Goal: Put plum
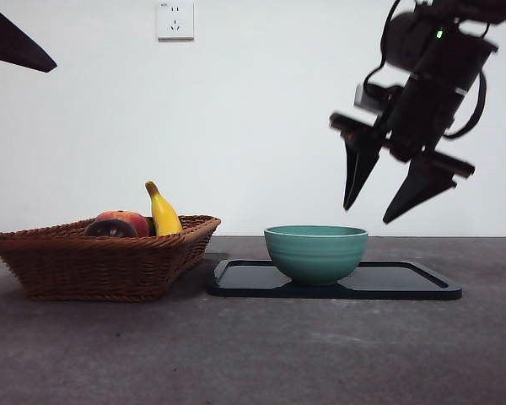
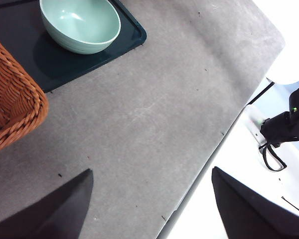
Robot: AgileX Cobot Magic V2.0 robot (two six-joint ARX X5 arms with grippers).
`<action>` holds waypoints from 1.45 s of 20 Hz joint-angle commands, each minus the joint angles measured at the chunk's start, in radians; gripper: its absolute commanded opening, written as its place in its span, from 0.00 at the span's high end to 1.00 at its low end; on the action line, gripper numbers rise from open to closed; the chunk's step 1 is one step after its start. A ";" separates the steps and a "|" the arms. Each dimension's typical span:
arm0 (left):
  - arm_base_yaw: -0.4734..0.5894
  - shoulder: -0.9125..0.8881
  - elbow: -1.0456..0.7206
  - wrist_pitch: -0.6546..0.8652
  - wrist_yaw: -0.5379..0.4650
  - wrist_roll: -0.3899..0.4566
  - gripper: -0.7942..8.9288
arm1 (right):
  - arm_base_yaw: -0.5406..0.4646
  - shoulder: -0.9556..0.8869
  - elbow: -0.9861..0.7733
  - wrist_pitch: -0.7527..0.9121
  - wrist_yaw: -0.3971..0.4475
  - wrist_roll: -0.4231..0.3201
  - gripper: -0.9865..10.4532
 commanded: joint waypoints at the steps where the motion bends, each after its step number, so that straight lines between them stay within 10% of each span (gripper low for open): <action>1: -0.005 0.005 0.010 0.005 0.007 0.016 0.53 | 0.008 0.045 0.022 0.029 0.004 -0.014 0.67; 11: -0.005 0.005 0.010 0.003 0.007 0.015 0.53 | 0.027 0.111 0.021 0.078 0.036 -0.018 0.91; 29: -0.005 0.005 0.010 0.000 0.007 0.016 0.53 | 0.085 -0.327 0.030 -0.180 0.052 -0.112 0.91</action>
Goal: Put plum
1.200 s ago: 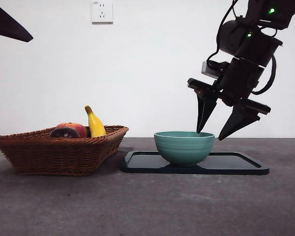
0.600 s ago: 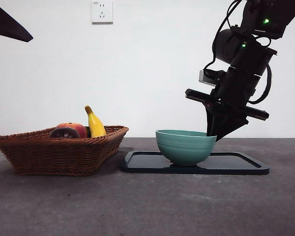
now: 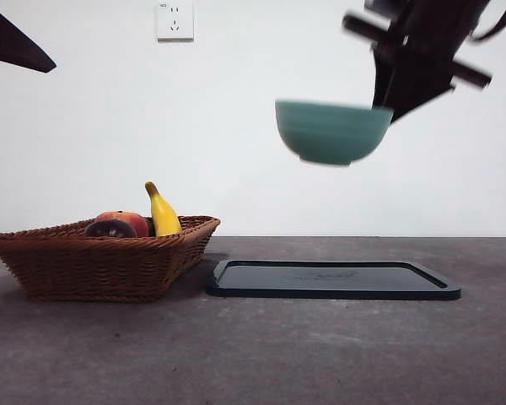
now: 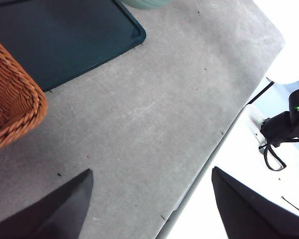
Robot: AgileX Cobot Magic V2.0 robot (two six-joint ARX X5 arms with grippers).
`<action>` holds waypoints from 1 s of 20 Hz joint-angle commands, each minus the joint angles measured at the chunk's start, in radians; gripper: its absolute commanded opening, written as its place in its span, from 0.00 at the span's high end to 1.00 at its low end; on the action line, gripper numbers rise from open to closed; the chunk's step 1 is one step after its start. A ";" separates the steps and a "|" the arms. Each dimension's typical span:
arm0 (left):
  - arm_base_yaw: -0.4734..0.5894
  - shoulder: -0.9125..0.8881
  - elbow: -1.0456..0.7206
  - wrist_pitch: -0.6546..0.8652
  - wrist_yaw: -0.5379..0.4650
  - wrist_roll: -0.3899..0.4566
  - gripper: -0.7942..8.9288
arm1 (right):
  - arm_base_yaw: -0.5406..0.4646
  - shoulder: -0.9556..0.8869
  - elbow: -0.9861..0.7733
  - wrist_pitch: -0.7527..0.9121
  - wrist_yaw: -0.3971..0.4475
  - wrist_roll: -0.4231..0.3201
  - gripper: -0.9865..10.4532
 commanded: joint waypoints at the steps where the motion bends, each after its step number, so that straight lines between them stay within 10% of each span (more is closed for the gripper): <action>1: -0.005 0.005 0.010 0.003 0.007 0.016 0.53 | 0.044 -0.060 0.012 -0.053 0.002 -0.039 0.91; 20: -0.005 0.005 0.010 0.000 0.007 0.016 0.53 | 0.292 -0.141 -0.522 0.241 0.103 0.040 0.91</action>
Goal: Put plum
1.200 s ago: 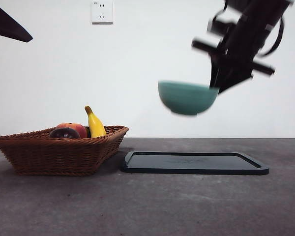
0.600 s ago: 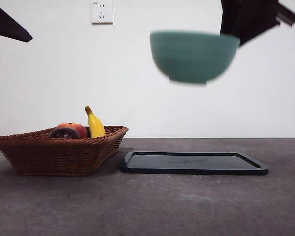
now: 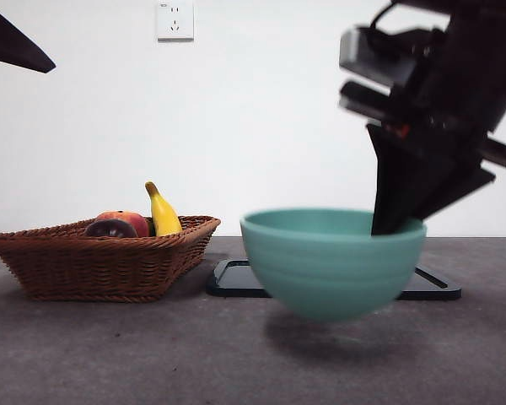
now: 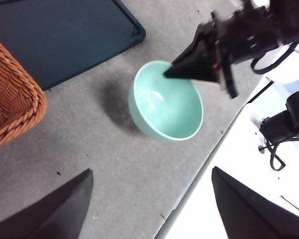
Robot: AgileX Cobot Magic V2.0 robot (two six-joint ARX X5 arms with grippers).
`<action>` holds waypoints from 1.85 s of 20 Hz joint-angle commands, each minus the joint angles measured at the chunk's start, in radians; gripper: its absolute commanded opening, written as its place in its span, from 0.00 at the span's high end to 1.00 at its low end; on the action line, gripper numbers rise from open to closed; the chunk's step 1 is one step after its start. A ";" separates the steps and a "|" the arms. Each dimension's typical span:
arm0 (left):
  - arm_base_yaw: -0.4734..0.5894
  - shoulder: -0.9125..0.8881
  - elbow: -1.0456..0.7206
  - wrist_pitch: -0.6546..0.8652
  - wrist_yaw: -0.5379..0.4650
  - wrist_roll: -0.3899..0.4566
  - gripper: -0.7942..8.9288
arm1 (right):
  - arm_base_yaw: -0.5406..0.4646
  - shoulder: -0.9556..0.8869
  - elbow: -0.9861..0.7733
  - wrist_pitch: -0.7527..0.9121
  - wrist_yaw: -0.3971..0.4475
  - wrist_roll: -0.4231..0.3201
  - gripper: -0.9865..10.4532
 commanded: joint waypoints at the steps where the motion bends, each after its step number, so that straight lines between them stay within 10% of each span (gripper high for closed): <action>1: -0.005 0.005 0.010 0.004 0.006 0.015 0.53 | 0.015 0.035 0.002 0.032 0.000 0.013 0.91; 11: -0.005 0.005 0.010 0.004 0.006 0.016 0.53 | 0.027 0.117 -0.003 0.047 0.005 0.010 0.90; 17: -0.005 0.005 0.010 0.003 0.006 0.015 0.53 | 0.026 0.109 -0.001 0.043 0.008 0.026 0.70; 28: -0.005 0.005 0.010 0.003 0.006 0.015 0.53 | 0.024 -0.201 0.097 -0.085 0.032 -0.007 0.70; 37: -0.005 0.005 0.010 -0.004 0.006 0.014 0.53 | 0.025 -0.486 0.105 -0.283 -0.176 -0.007 0.70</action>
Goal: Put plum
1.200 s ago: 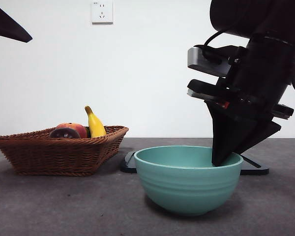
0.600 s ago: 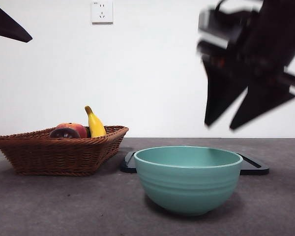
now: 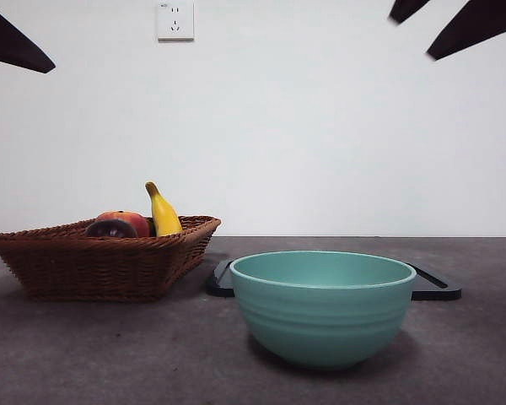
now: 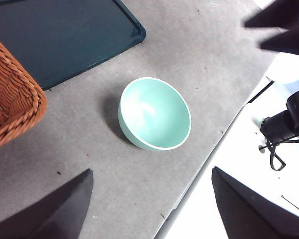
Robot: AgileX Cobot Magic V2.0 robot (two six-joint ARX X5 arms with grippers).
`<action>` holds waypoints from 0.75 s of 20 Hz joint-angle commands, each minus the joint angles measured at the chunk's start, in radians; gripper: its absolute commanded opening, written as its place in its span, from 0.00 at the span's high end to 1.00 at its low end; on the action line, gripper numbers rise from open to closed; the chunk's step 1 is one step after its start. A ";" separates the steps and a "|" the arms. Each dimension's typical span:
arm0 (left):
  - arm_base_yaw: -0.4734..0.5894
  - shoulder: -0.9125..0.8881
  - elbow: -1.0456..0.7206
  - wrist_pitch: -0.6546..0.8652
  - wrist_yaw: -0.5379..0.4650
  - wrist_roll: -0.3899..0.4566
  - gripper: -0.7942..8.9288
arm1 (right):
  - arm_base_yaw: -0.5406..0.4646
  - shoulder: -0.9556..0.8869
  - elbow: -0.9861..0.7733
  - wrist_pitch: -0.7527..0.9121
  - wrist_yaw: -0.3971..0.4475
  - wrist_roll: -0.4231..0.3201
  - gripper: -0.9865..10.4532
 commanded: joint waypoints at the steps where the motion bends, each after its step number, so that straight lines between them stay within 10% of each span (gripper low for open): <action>1: -0.005 0.005 0.010 -0.004 0.006 0.012 0.53 | 0.009 -0.030 0.018 -0.072 -0.057 -0.013 0.70; 15: -0.005 0.005 0.010 -0.018 0.006 0.013 0.53 | 0.009 -0.057 0.018 -0.157 -0.076 -0.016 0.70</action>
